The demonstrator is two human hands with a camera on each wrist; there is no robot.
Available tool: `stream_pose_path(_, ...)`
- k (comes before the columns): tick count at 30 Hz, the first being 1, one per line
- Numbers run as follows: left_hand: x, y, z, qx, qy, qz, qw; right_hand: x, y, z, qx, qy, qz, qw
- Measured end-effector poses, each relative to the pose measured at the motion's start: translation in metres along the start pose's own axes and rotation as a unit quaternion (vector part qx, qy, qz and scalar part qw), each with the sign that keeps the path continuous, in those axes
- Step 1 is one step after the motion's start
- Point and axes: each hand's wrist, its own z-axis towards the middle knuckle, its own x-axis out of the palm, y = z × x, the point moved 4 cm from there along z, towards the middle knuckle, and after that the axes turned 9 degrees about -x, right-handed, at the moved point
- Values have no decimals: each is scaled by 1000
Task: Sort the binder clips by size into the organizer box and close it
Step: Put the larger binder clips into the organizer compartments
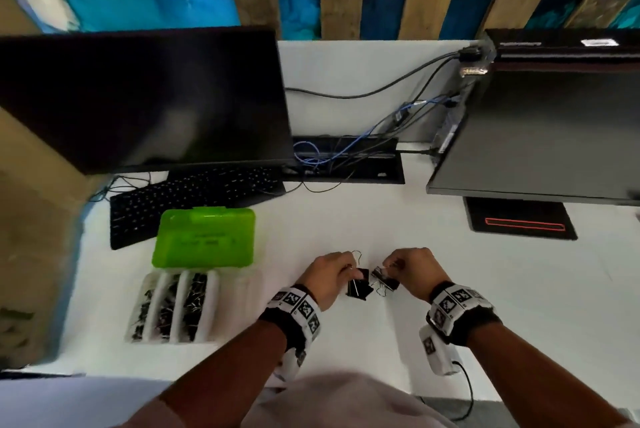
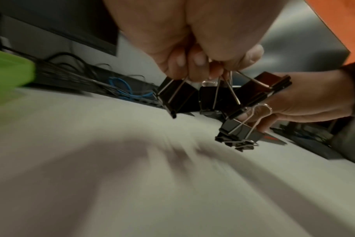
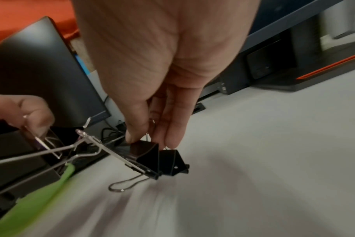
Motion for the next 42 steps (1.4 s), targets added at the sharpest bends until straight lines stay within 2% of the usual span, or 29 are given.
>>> stream_pose_path(4,-45,35,-37,-12,-105,-28,994,24,63,32,-77,18,41,996)
stream_pose_path(9,-87,96,-90,-96,-207,-54,972,72,139,56,-163,53,71,983)
stream_pose_path(13,-102,125,-123,-141,-262,-66,953,109,193,63,-249,112,29,961)
stream_pose_path(19,-97,147,-143,-151,-259,-38,953,147,234,72,-365,211,-136,897)
stream_pose_path(27,-84,153,-153,-107,-237,15,966,177,256,74,-432,305,-185,829)
stream_pose_path(30,-85,158,-155,-103,-246,55,962,184,254,74,-426,286,-156,844)
stream_pose_path(33,-91,162,-154,-108,-265,52,957,182,248,80,-360,218,-167,892)
stream_pose_path(35,-94,162,-151,-116,-272,41,954,182,244,83,-304,212,-167,914)
stream_pose_path(38,-99,161,-147,-134,-268,3,954,187,238,83,-280,202,-156,926)
stream_pose_path(42,-101,163,-147,-112,-255,-61,959,186,234,83,-261,165,-93,947)
